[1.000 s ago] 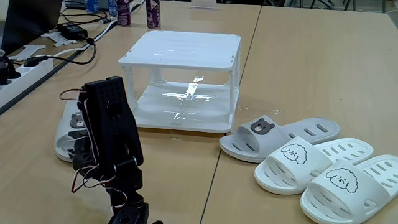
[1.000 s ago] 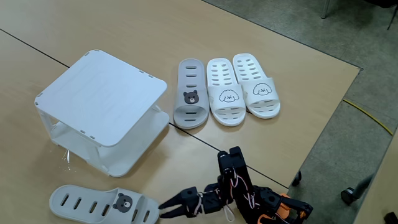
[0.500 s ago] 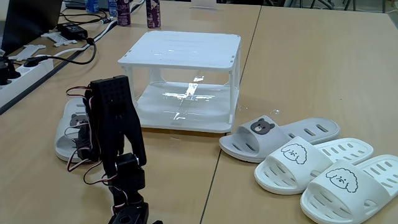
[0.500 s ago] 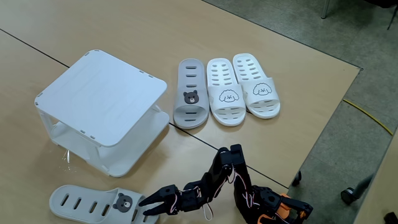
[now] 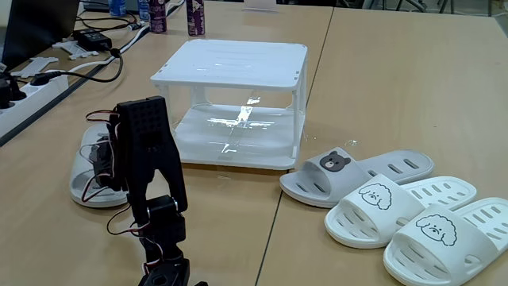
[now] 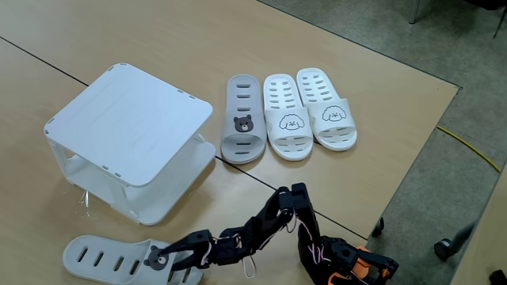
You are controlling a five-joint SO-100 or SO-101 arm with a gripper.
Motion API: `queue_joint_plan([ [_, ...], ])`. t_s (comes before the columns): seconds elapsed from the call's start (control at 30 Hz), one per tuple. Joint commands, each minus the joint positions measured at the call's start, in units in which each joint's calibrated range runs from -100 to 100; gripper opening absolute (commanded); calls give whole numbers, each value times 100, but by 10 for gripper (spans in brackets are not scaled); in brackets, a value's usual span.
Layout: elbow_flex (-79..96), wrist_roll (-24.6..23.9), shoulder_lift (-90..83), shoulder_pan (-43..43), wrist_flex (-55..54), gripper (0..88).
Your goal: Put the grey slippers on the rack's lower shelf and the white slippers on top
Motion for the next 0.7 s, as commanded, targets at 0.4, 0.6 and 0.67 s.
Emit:
queue_joint_plan([
  [0.4,-2633,42,1563,140,-45,244],
  [0.6,-2759,42,1824,140,-45,8],
  [0.67,-2759,42,1824,140,-71,8],
])
